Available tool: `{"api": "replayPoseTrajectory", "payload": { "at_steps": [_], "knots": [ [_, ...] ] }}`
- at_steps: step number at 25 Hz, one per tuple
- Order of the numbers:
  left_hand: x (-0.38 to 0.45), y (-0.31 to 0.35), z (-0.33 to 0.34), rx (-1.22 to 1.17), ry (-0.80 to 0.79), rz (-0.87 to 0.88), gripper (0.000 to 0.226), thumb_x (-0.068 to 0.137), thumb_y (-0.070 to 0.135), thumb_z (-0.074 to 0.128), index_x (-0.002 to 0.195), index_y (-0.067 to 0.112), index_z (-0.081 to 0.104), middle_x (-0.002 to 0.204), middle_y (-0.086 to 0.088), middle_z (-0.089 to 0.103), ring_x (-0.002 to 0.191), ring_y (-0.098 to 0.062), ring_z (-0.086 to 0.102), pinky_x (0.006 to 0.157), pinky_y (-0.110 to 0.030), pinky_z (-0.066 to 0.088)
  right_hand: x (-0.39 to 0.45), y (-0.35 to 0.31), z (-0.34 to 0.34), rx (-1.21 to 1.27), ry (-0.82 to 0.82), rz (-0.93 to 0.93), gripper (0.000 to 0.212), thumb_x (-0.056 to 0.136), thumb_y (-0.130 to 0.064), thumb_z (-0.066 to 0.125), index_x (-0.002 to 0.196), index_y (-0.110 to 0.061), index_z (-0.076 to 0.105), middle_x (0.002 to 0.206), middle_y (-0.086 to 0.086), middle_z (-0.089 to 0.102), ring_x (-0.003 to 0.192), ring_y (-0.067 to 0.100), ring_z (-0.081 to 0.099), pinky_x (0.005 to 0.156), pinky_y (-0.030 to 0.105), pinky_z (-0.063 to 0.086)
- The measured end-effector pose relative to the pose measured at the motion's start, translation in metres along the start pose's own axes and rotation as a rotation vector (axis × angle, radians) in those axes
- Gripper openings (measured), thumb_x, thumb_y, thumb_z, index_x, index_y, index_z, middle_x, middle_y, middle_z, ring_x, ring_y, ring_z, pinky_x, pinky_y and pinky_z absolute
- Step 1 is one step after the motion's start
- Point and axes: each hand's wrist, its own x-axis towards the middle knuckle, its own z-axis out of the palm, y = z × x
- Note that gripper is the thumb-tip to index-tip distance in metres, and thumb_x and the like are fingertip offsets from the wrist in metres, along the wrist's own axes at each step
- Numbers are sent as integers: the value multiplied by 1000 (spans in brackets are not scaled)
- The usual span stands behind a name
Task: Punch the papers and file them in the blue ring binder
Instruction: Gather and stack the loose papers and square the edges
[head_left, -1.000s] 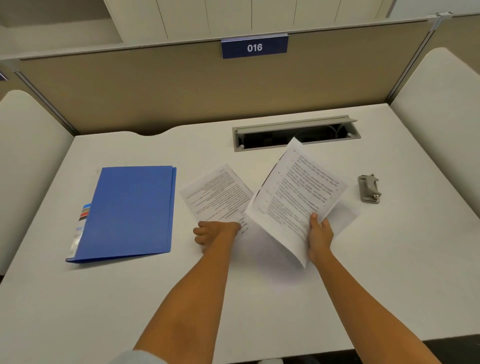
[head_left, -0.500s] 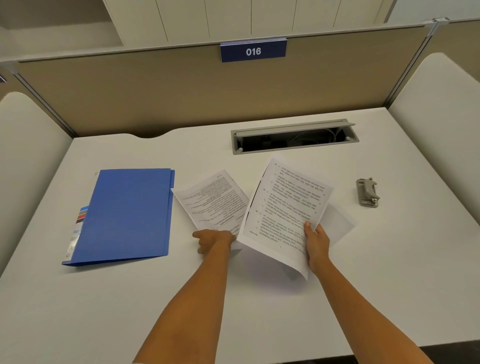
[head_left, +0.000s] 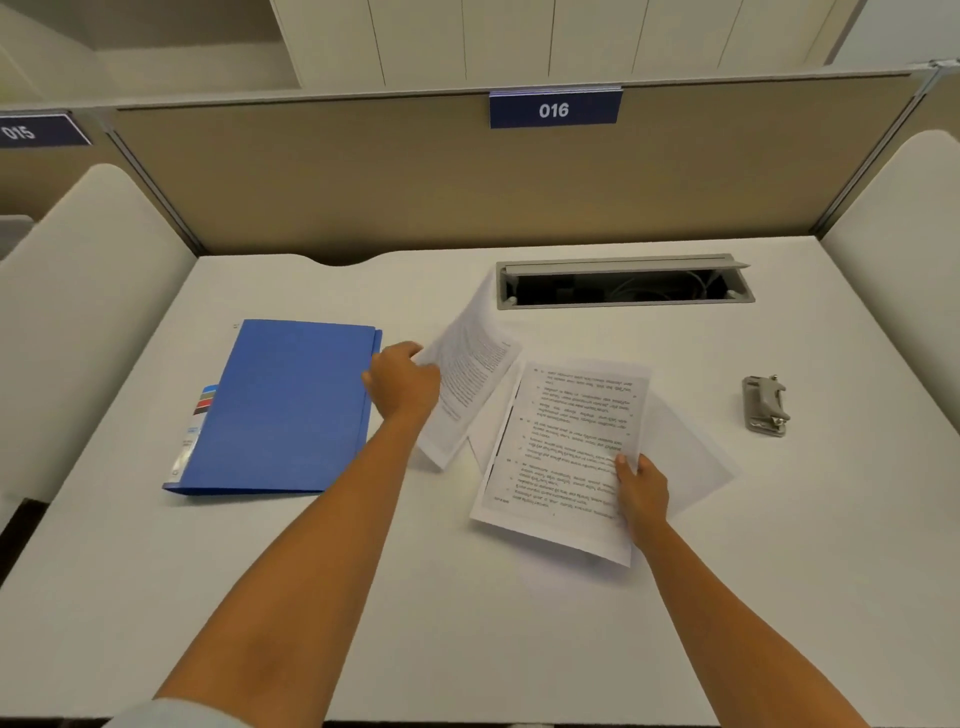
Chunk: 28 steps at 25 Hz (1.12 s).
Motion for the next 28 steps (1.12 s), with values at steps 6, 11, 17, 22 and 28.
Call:
{"api": "replayPoseTrajectory", "payload": {
  "at_steps": [6, 11, 17, 22, 28],
  "knots": [
    [16, 55, -55, -87, -147, 413, 5, 73, 14, 77, 74, 14, 71, 70, 1, 67, 62, -12, 60, 51, -21, 43, 2, -4, 2, -66, -2, -3, 29, 98, -32, 48, 116, -13, 61, 106, 7, 67, 91, 27, 63, 85, 41, 51],
    [12, 111, -110, 241, -414, 609, 13, 61, 8, 84, 69, 10, 74, 68, -8, 69, 60, -17, 58, 53, -30, 48, 5, -18, 2, -33, -79, -30, 21, 99, -31, 46, 109, -19, 60, 106, 6, 67, 93, 29, 64, 86, 45, 53],
    [-15, 178, -146, 746, -842, 588, 19, 57, 24, 91, 69, 27, 76, 75, 7, 75, 72, -16, 70, 61, -25, 53, 10, -30, -4, -53, -110, -145, 22, 99, -33, 45, 103, -19, 61, 99, 5, 67, 91, 28, 65, 87, 45, 53],
    [-33, 205, -133, 928, -907, 606, 26, 54, 29, 92, 71, 24, 73, 78, 6, 74, 82, -22, 71, 80, -35, 58, 2, -34, -5, -6, -284, -186, 20, 98, -31, 50, 108, -20, 63, 105, 1, 69, 95, 25, 67, 86, 44, 55],
    [-30, 183, -57, 995, -870, 657, 49, 60, 23, 90, 97, 12, 60, 105, -3, 66, 90, -25, 64, 81, -38, 55, -13, -53, -2, 42, -608, -114, 28, 98, -31, 50, 113, -12, 63, 104, 11, 72, 91, 30, 71, 79, 45, 58]
  ]
}}
